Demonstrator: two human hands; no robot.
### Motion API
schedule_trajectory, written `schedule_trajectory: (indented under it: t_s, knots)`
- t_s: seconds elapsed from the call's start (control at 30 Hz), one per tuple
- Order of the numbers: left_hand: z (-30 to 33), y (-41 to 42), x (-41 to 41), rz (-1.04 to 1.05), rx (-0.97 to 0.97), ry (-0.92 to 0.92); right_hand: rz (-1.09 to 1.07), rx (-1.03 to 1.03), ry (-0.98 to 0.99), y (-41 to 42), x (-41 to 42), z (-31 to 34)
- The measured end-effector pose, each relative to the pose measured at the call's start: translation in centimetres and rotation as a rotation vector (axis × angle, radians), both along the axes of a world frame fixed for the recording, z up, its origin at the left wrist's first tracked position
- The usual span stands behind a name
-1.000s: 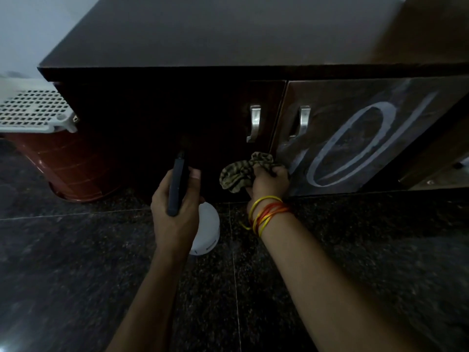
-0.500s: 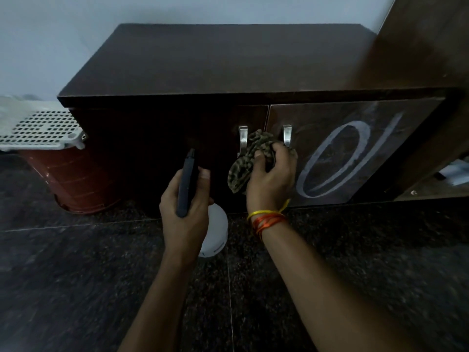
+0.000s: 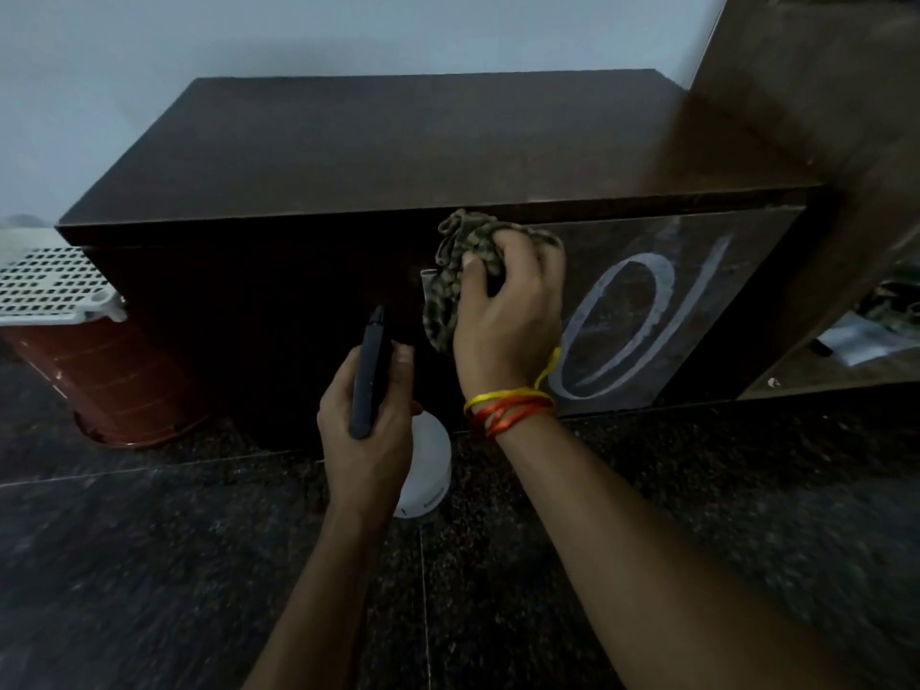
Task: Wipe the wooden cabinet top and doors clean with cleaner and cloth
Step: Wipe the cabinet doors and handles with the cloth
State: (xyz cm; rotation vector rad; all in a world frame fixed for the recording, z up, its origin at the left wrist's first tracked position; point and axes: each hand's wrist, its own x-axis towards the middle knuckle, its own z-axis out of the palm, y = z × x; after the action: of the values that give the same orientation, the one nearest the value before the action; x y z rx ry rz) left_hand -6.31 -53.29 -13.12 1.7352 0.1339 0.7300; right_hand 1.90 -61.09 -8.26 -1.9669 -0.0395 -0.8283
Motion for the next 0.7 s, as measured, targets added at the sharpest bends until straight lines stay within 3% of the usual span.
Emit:
schedule_trajectory:
  t_s: [0.27,0.47,0.63,0.7]
  knots:
    - [-0.4,-0.1,0.5,0.017,0.017,-0.001,0.037,-0.249,-0.049,-0.6,0.3,0.0]
    - [-0.5,-0.1,0.3,0.001,-0.059,0.013,-0.115,-0.055,-0.035,-2.9,1.2,0.7]
    - [-0.5,-0.1,0.2,-0.008,-0.054,0.007,0.005,-0.386,-0.037,-1.6,0.6,0.0]
    - [-0.3,-0.2,0.3,-0.013,-0.059,0.006,0.012,-0.428,-0.063,-2.3,0.9,-0.4]
